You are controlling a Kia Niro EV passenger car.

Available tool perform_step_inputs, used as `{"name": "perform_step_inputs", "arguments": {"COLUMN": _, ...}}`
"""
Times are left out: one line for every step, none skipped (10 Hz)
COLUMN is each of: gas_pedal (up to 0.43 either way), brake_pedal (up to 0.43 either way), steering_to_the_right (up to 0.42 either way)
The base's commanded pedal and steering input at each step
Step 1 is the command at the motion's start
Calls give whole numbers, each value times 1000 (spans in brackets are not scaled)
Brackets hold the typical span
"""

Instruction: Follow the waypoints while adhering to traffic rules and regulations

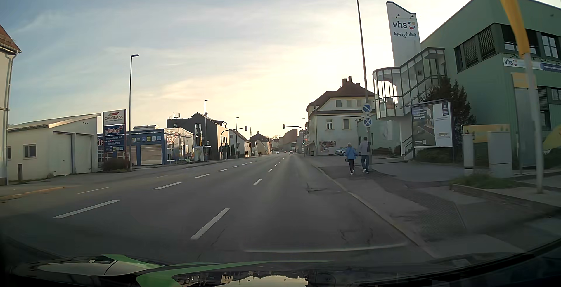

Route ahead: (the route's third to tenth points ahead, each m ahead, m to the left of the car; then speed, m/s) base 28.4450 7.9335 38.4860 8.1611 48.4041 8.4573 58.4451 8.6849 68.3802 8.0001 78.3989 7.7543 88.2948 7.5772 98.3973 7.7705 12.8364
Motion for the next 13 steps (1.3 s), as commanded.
{"name": "perform_step_inputs", "arguments": {"gas_pedal": 118, "brake_pedal": 0, "steering_to_the_right": 0}}
{"name": "perform_step_inputs", "arguments": {"gas_pedal": 118, "brake_pedal": 0, "steering_to_the_right": 0}}
{"name": "perform_step_inputs", "arguments": {"gas_pedal": 118, "brake_pedal": 0, "steering_to_the_right": -1}}
{"name": "perform_step_inputs", "arguments": {"gas_pedal": 118, "brake_pedal": 0, "steering_to_the_right": 0}}
{"name": "perform_step_inputs", "arguments": {"gas_pedal": 118, "brake_pedal": 0, "steering_to_the_right": -2}}
{"name": "perform_step_inputs", "arguments": {"gas_pedal": 118, "brake_pedal": 0, "steering_to_the_right": -5}}
{"name": "perform_step_inputs", "arguments": {"gas_pedal": 118, "brake_pedal": 0, "steering_to_the_right": -5}}
{"name": "perform_step_inputs", "arguments": {"gas_pedal": 118, "brake_pedal": 0, "steering_to_the_right": -5}}
{"name": "perform_step_inputs", "arguments": {"gas_pedal": 118, "brake_pedal": 0, "steering_to_the_right": -5}}
{"name": "perform_step_inputs", "arguments": {"gas_pedal": 118, "brake_pedal": 0, "steering_to_the_right": -4}}
{"name": "perform_step_inputs", "arguments": {"gas_pedal": 118, "brake_pedal": 0, "steering_to_the_right": -4}}
{"name": "perform_step_inputs", "arguments": {"gas_pedal": 118, "brake_pedal": 0, "steering_to_the_right": -3}}
{"name": "perform_step_inputs", "arguments": {"gas_pedal": 118, "brake_pedal": 0, "steering_to_the_right": -3}}
